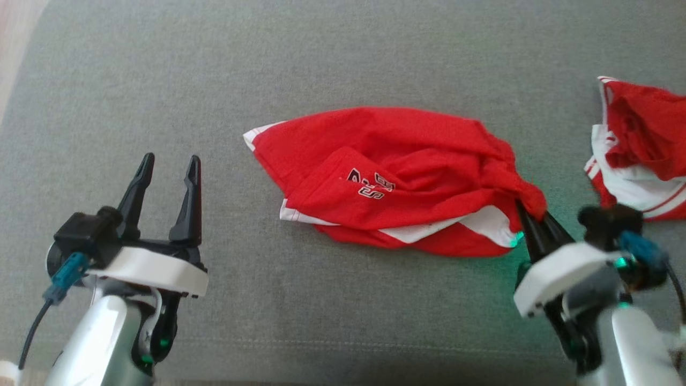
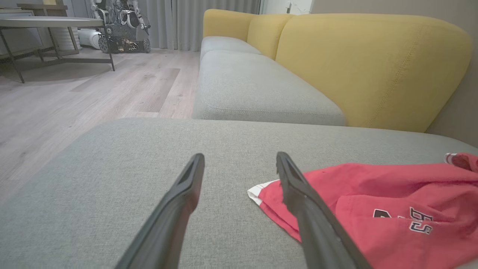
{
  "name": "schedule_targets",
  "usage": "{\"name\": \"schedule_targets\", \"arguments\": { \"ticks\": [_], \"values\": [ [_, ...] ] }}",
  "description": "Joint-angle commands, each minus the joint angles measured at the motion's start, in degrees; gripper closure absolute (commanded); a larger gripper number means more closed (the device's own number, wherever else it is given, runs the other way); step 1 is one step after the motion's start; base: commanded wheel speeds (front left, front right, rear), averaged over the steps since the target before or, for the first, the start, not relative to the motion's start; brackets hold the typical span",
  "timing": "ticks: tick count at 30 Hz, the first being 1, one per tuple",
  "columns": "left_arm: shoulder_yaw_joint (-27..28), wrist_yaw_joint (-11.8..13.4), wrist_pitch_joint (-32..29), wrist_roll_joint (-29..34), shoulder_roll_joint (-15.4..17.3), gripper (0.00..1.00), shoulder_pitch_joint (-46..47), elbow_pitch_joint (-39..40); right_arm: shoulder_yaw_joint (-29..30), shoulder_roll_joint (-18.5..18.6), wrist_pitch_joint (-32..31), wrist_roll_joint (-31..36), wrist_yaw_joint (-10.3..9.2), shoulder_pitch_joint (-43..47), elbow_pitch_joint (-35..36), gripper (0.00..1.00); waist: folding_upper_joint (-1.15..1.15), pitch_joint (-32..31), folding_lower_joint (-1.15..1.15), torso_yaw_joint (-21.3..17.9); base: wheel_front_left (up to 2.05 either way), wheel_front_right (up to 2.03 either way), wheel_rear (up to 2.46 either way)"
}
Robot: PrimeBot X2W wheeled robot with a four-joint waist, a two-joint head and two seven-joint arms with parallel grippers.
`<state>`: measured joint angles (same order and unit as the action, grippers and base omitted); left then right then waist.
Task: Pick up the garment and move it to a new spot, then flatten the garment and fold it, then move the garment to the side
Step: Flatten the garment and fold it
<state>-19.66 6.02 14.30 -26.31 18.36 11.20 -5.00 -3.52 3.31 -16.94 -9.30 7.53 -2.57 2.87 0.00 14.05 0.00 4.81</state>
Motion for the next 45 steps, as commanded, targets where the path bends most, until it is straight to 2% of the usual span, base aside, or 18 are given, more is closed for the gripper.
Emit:
{"name": "schedule_targets", "arguments": {
  "ticks": [1, 8, 9, 10, 11, 15, 18, 34, 45],
  "values": [
    [2.19, -0.34, 0.68, 0.38, 0.99, 0.0, 2.96, 1.61, -1.53, 1.24, -0.48, -0.18, -0.04, -4.59, -0.17, 1.0, 0.0, 0.91, 0.0, 0.76, 0.0, 0.0, 0.0],
    [1.93, -1.18, 0.69, 0.82, -0.15, 0.0, 5.21, 0.62, -2.82, 3.78, 2.39, -2.26, -0.04, -13.32, -14.18, 1.0, 0.0, 2.96, 0.0, 2.13, 0.0, 0.0, 0.0],
    [1.92, -1.29, 0.69, 0.95, -0.31, 0.0, 5.4, 0.48, -3.01, 3.85, 3.23, -2.27, -0.04, -14.05, -15.72, 0.96, 0.0, 3.03, 0.0, 2.19, 0.0, 0.0, 0.0],
    [1.98, -1.38, 0.69, 1.08, -0.42, 0.0, 5.53, 0.36, -3.18, 3.78, 4.01, -2.31, -0.04, -14.59, -17.09, 0.56, 0.0, 3.07, 0.0, 2.15, 0.0, 0.0, 0.0],
    [2.08, -1.44, 0.69, 1.21, -0.52, 0.0, 5.62, 0.26, -3.31, 3.79, 4.62, -2.03, -0.04, -14.99, -18.33, 0.0, 0.0, 3.08, 0.0, 2.08, 0.0, 0.0, 0.0],
    [2.6, -1.56, 0.69, 1.64, -0.77, 0.0, 5.32, -0.19, -3.78, 3.41, 7.45, -1.69, -0.04, -15.47, -20.92, 0.0, 0.0, 2.45, 0.0, 1.18, 0.0, 0.0, 0.0],
    [2.93, -1.52, 0.69, 1.9, -0.77, 0.0, 4.47, -0.61, -3.29, 3.21, 9.52, -1.53, -0.04, -14.09, -20.26, 0.0, 0.0, 1.19, 0.0, 0.3, 0.0, 0.0, 0.0],
    [3.94, 0.66, 0.56, 2.52, 0.14, 0.0, -1.64, -0.54, 0.54, 1.75, 13.29, 4.71, -0.04, -4.41, 1.72, 0.0, 0.0, -5.94, 0.0, -2.79, 0.0, 0.0, 0.0],
    [3.71, 2.27, -1.02, 2.29, 1.17, 0.0, -5.97, 1.79, 0.56, 0.03, 12.56, 4.93, -0.04, 2.68, 7.77, 0.0, 0.0, -8.55, 0.0, -3.45, 0.0, 0.0, 0.0]
  ]
}}
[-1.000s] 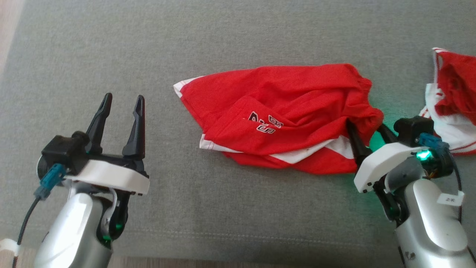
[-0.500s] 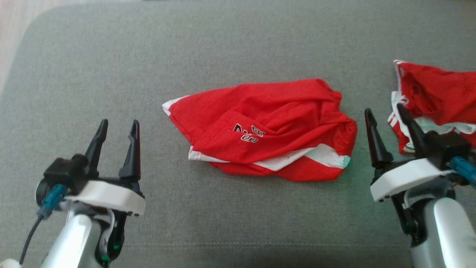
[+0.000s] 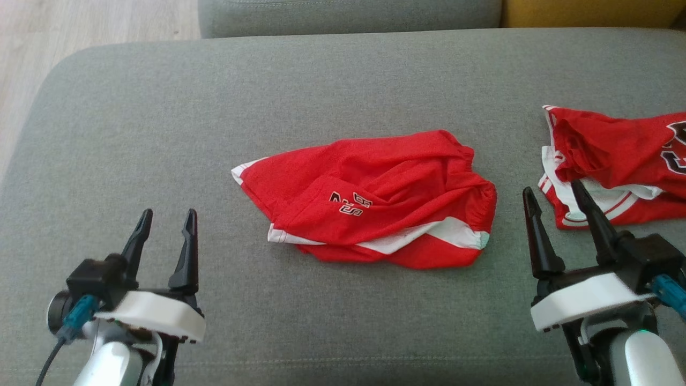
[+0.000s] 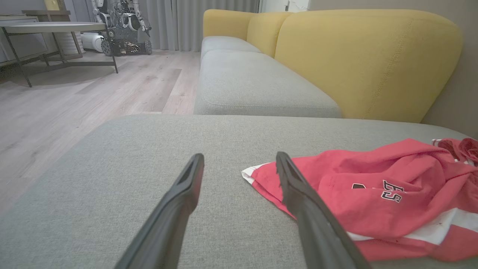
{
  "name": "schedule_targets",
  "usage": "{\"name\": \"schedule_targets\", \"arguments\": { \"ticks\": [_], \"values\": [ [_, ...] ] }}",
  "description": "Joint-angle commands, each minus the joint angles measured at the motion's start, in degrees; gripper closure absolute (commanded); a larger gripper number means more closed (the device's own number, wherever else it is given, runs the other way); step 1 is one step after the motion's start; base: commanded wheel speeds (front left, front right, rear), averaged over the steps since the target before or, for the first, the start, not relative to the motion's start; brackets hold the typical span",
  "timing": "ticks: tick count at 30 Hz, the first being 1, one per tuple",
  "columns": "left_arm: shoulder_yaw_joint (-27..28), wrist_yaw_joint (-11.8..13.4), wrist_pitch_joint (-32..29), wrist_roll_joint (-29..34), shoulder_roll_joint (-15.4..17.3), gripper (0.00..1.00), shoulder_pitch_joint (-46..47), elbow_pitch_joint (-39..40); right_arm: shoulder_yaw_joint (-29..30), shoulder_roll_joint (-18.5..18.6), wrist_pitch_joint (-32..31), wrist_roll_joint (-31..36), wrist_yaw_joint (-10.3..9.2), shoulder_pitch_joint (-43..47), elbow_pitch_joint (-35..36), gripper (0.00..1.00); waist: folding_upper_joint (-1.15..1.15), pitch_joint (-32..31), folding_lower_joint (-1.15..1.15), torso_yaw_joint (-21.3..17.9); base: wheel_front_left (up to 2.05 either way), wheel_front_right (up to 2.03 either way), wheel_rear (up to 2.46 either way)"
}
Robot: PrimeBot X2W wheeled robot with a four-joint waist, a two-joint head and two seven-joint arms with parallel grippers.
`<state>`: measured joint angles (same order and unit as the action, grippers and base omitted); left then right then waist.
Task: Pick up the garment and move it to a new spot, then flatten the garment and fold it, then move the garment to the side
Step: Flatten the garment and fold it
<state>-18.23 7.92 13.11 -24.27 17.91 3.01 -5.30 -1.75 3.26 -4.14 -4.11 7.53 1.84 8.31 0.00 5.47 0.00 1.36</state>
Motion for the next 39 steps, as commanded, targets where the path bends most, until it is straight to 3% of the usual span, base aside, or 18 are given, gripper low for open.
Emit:
{"name": "schedule_targets", "arguments": {
  "ticks": [1, 22, 25, 30, 36, 39],
  "values": [
    [2.24, 0.44, -0.01, 0.24, 1.71, 0.0, 2.09, 2.31, -1.22, 0.02, -0.34, -0.27, -0.04, -1.54, 2.52, 0.0, 0.0, 0.03, 0.0, -0.02, 0.0, 0.0, 0.0],
    [0.56, 0.01, -1.32, 0.05, 2.35, 0.0, 3.25, 3.61, -1.73, -0.37, -1.17, -1.65, -0.04, -1.59, 2.58, 0.0, 0.0, 0.75, 0.0, -0.14, 0.0, 0.0, 0.0],
    [-0.48, -0.96, -1.88, -0.05, 2.24, 0.0, 3.8, 3.52, -1.67, -0.37, -1.17, -1.77, -0.04, -1.65, 2.61, 0.0, 0.0, 1.02, 0.0, -0.13, 0.0, 0.0, 0.0],
    [-4.9, -5.39, -4.04, -0.91, 0.58, 0.0, 6.79, 1.32, -2.23, -0.37, -1.25, -2.02, -0.04, -2.26, 2.71, 0.0, 0.0, 2.92, 0.0, -0.42, 0.0, 0.0, 0.0],
    [-8.77, -10.15, -7.06, -2.96, -2.09, 0.0, 10.9, -6.08, -3.09, -0.37, -1.09, -2.35, -0.04, -2.97, 2.35, 0.0, 0.0, 5.53, 0.0, -1.6, 0.0, 0.0, 0.0],
    [-9.44, -11.29, -7.6, -3.57, -2.62, 0.0, 12.52, -10.31, -3.44, -0.37, -0.88, -2.7, -0.04, -3.16, 1.96, 0.0, 0.0, 6.44, 0.0, -2.35, 0.0, 0.0, 0.0]
  ]
}}
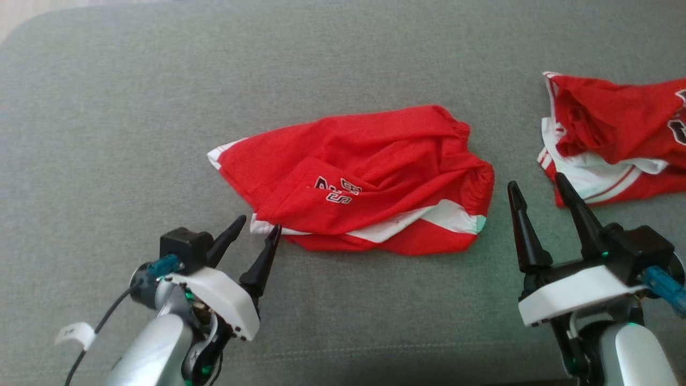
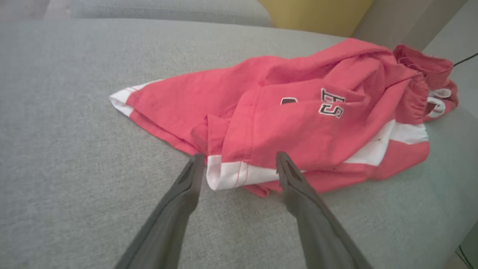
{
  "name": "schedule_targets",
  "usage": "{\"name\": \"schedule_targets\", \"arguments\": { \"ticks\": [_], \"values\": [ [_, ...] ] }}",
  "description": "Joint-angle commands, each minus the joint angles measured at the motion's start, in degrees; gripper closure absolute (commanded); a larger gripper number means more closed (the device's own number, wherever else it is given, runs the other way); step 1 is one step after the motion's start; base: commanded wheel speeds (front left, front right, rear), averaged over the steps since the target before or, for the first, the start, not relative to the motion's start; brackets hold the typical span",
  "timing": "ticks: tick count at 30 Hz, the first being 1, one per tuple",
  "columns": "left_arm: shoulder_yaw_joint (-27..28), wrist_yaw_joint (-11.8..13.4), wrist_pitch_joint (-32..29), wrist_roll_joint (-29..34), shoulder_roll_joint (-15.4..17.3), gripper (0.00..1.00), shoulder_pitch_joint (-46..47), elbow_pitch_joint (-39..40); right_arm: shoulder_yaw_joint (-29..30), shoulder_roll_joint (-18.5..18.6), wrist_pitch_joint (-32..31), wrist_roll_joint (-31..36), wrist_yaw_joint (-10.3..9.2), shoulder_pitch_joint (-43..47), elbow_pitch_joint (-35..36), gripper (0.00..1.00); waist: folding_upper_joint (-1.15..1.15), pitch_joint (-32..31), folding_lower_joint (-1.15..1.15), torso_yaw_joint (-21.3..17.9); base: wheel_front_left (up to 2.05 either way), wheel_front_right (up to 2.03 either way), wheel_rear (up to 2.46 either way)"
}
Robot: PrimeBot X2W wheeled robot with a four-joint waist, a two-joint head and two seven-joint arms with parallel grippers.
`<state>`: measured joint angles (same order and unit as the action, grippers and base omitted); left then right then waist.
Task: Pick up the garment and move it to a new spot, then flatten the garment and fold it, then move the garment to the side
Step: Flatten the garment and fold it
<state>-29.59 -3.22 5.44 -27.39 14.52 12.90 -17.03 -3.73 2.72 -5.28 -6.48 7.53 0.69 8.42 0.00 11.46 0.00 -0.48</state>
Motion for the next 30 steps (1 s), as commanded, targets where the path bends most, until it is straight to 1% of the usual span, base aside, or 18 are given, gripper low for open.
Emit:
{"name": "schedule_targets", "arguments": {
  "ticks": [1, 3, 4, 5, 9, 13, 17, 23, 26, 27, 28, 30],
  "values": [
    [1.74, -0.6, -0.08, -0.92, 0.5, 0.0, 3.34, -0.7, -1.62, 0.16, 0.39, -0.58, -0.04, -2.03, 1.61, 0.0, 0.0, 0.84, 0.0, -0.87, 0.0, 0.0, 0.0],
    [1.51, -1.08, -0.02, -1.4, 0.27, 0.0, 3.79, -2.05, -1.42, 0.16, 0.51, -0.84, -0.04, -1.88, 1.29, 0.0, 0.0, 1.0, 0.0, -1.05, 0.0, 0.0, 0.0],
    [1.34, -1.45, -0.11, -1.83, 0.19, 0.52, 3.88, -2.47, -1.38, 0.16, 0.58, -0.9, -0.04, -1.85, 1.16, 0.0, 0.0, 1.06, 0.0, -1.11, 0.0, 0.0, 0.0],
    [1.25, -1.7, -0.05, -2.09, 0.23, 1.0, 4.01, -2.74, -1.22, 0.16, 0.59, -1.04, -0.04, -1.81, 0.98, 0.0, 0.0, 1.15, 0.0, -1.17, 0.0, 0.0, 0.0],
    [1.18, -2.4, 0.09, -2.85, 1.04, 1.0, 4.66, -3.04, -0.59, 0.16, 0.23, -1.52, -0.04, -1.64, -0.05, 0.0, 0.0, 1.48, 0.0, -1.04, 0.0, 0.0, 0.0],
    [1.32, -2.49, 0.43, -2.88, 1.81, 1.0, 5.22, -2.61, -0.38, 0.16, -1.48, -1.52, -0.04, -0.94, -3.39, 0.0, 0.0, 1.78, 0.0, -0.67, 0.0, 0.0, 0.0],
    [1.56, -2.28, 0.99, -2.97, 1.92, 1.0, 5.69, -2.05, -2.35, 0.16, -2.24, -2.57, -0.04, -1.67, -8.17, 0.0, 0.0, 2.56, 0.0, -0.07, 0.0, 0.0, 0.0],
    [1.32, -2.22, 2.2, -2.87, 1.44, 1.0, 6.56, -1.56, -5.35, 0.16, -1.72, -5.37, -0.04, -6.84, -17.87, 0.0, 0.0, 3.53, 0.0, 1.01, 0.0, 0.0, 0.0],
    [1.2, -2.22, 2.93, -2.84, 1.21, 1.0, 6.87, -1.39, -6.05, 0.16, -0.63, -6.02, -0.04, -9.04, -21.47, 0.0, 0.0, 3.63, 0.0, 1.63, 0.0, 0.0, 0.0],
    [1.2, -2.16, 3.25, -2.75, 1.23, 1.0, 6.9, -1.29, -6.24, 0.16, -0.23, -6.25, -0.04, -9.55, -22.23, 0.79, 0.0, 3.62, 0.0, 1.82, 0.0, 0.0, 0.0],
    [1.3, -2.11, 3.66, -2.79, 1.25, 1.0, 6.84, -1.14, -6.29, 0.16, 0.15, -6.49, -0.04, -9.92, -22.75, 1.0, 0.0, 3.59, 0.0, 1.95, 0.0, 0.0, 0.0],
    [1.42, -2.02, 4.0, -2.82, 1.32, 1.0, 6.72, -0.95, -6.24, 0.16, 0.4, -6.48, -0.04, -10.14, -23.06, 1.0, 0.0, 3.5, 0.0, 2.06, 0.0, 0.0, 0.0]
  ]
}}
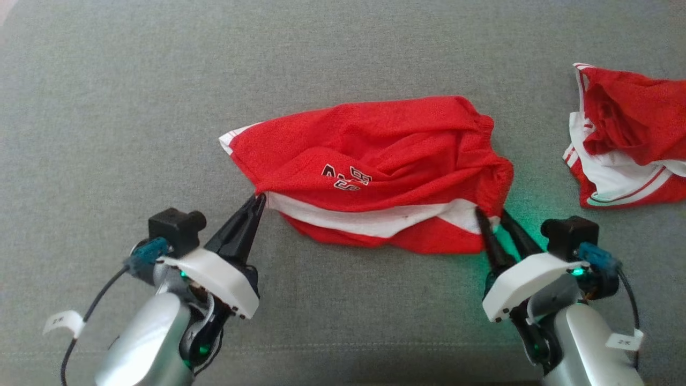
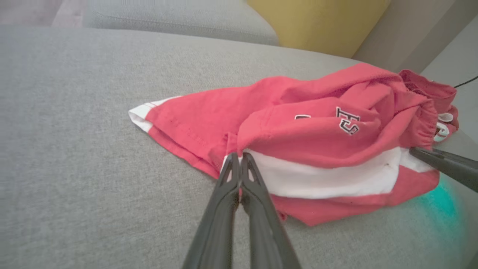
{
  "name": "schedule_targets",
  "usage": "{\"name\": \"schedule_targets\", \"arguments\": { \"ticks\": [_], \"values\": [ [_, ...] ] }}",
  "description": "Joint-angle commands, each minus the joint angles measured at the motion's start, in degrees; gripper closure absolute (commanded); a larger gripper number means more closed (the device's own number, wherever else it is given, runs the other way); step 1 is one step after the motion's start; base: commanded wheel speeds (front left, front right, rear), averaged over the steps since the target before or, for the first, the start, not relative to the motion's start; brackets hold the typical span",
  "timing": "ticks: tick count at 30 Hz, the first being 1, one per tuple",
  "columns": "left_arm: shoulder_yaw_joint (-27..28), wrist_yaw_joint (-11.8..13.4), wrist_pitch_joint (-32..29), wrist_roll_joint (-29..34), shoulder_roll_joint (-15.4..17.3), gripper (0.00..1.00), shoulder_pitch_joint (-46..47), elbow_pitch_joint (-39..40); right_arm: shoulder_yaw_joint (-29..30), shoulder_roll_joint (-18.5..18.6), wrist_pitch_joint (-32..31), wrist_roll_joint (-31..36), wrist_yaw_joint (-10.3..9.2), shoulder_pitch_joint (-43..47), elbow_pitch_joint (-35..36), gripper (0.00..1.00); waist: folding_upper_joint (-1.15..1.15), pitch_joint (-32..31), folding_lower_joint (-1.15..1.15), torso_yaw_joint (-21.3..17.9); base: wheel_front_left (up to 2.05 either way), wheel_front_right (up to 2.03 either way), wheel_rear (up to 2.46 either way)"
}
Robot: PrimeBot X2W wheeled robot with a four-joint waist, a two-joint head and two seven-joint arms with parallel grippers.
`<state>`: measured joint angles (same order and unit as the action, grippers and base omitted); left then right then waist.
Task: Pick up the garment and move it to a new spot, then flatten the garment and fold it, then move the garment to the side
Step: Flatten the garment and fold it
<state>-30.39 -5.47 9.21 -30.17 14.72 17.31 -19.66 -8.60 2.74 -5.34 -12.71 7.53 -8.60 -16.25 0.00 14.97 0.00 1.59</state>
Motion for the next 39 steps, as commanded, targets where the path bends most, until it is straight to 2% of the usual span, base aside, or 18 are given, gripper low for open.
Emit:
{"name": "schedule_targets", "arguments": {
  "ticks": [1, 5, 11, 21, 27, 33, 39],
  "values": [
    [2.45, 0.38, 0.84, -0.04, 1.18, 1.0, 2.17, 2.13, -1.2, 0.14, 0.95, -0.13, -0.04, -1.01, 1.75, 1.0, 0.0, -0.12, 0.0, 0.07, 0.0, 0.0, 0.0],
    [4.22, 1.76, 2.96, -0.02, 1.84, 1.0, 1.31, 5.55, -0.22, 0.14, 2.59, 1.01, -0.04, -1.14, 5.13, 1.0, 0.0, -1.11, 0.0, 0.07, 0.0, 0.0, 0.0],
    [7.91, 4.68, 4.4, 0.09, 3.46, 1.0, -0.11, 16.1, 1.22, 0.27, 1.78, 2.62, -0.04, -1.23, 15.62, 1.0, 0.0, -3.97, 0.0, -0.01, 0.0, 0.0, 0.0],
    [12.53, 10.31, 3.26, 2.23, 5.92, 1.0, 1.19, 35.81, 5.7, 1.46, -4.0, 3.67, -0.04, -1.48, 35.32, 1.0, 0.0, -9.87, 0.0, 0.72, 0.0, 0.0, 0.0],
    [13.91, 12.27, -0.36, 3.76, 7.96, 1.0, 3.17, 43.97, 7.28, 1.32, -8.51, 3.53, -0.04, -0.83, 45.43, 1.0, 0.0, -12.3, 0.0, 0.6, 0.0, 0.0, 0.0],
    [13.85, 13.26, -2.57, 3.7, 8.34, 1.0, 3.11, 46.05, 7.81, 0.87, -10.8, 2.79, -0.04, 0.15, 48.39, 1.0, 0.0, -13.07, 0.0, 0.2, 0.0, 0.0, 0.0],
    [13.59, 12.41, -2.68, 2.9, 8.13, 1.0, 5.2, 43.51, 7.29, 0.51, -11.09, 0.95, -0.04, -1.88, 46.31, 1.0, 0.0, -11.19, 0.0, 0.04, 0.0, 0.0, 0.0]
  ]
}}
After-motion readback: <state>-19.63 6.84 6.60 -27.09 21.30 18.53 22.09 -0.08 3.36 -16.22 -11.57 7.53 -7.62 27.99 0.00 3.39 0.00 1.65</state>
